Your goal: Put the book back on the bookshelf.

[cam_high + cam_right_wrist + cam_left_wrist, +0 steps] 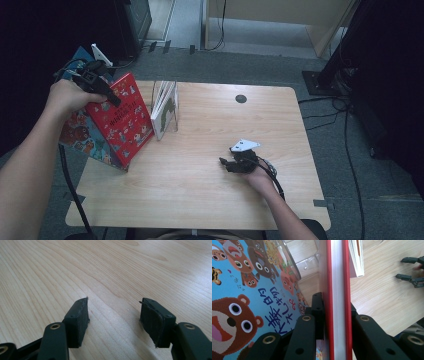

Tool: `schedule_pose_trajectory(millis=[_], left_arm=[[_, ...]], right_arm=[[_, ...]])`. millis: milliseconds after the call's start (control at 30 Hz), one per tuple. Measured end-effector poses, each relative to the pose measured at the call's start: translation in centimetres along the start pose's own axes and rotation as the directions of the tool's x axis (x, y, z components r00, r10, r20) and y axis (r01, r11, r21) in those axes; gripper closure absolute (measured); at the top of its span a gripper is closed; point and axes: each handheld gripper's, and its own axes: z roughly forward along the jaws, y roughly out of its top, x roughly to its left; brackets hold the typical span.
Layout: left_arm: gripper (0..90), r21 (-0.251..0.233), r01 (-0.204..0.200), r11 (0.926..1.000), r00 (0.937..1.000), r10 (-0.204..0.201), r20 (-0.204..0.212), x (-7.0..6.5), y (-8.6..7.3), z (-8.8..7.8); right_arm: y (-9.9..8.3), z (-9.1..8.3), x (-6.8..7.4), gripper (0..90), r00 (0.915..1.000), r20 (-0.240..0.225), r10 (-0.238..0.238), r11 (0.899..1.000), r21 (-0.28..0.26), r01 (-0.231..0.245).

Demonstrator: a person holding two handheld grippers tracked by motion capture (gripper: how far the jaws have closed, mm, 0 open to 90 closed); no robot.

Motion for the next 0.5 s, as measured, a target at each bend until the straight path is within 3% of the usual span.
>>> schedule_pose_trajectory(millis=[333, 500], left_arm=[[79.4, -0.014, 0.011, 0.9998, 0.9999, -0.011, 0.003, 0.0, -0.1, -0.3], [79.5, -0.044, 0.047, 0.9979, 0.9989, -0.047, 0.009, 0.4, -0.1, -1.1]], right_arm=[[0.0, 0.0, 0.0, 39.9, 1.0000, -0.001, -0.001, 1.000, 0.000, 0.001], [0.0, 0.0, 0.0, 40.2, 1.0000, -0.002, -0.003, 1.000, -0.001, 0.003]])
